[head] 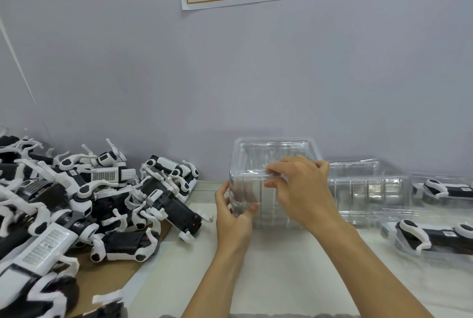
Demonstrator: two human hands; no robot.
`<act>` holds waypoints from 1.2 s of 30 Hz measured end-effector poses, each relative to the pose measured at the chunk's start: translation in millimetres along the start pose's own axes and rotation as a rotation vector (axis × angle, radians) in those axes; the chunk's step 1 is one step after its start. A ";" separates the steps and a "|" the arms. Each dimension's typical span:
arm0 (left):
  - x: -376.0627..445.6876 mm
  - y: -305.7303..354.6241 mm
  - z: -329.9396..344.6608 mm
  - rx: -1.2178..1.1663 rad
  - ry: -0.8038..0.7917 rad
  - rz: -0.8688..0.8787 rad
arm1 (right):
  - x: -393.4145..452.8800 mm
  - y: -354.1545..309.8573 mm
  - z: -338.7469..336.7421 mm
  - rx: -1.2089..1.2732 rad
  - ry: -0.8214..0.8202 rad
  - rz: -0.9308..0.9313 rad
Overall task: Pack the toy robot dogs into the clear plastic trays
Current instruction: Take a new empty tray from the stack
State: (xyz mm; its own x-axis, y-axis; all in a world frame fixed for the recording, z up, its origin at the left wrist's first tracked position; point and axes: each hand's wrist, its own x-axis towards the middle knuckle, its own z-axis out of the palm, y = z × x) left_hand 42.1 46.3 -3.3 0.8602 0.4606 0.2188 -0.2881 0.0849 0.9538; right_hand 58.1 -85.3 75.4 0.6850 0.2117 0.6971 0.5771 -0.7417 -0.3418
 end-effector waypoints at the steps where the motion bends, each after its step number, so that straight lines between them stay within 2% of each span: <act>1: 0.0 -0.4 0.1 0.007 0.001 -0.003 | 0.5 0.2 -0.7 0.011 -0.005 0.004; 17: -1.7 2.0 2.2 0.016 -0.012 0.004 | 2.3 -3.6 -11.3 0.022 0.004 -0.008; 27: -3.6 8.2 2.0 -0.008 0.002 0.013 | 3.7 -11.7 -14.4 0.039 0.074 -0.042; 33: -3.7 7.6 1.2 0.012 0.004 0.009 | 8.9 -19.8 -24.9 0.071 0.161 -0.089; 36: -3.0 6.9 0.8 0.034 0.006 0.004 | 18.2 -21.9 -53.2 0.286 0.297 -0.105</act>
State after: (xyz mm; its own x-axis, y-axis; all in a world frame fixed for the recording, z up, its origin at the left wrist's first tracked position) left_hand 37.8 44.8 2.8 0.8564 0.4666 0.2212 -0.2766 0.0529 0.9595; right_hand 34.3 -99.1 129.1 0.4821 0.0527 0.8745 0.7657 -0.5104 -0.3913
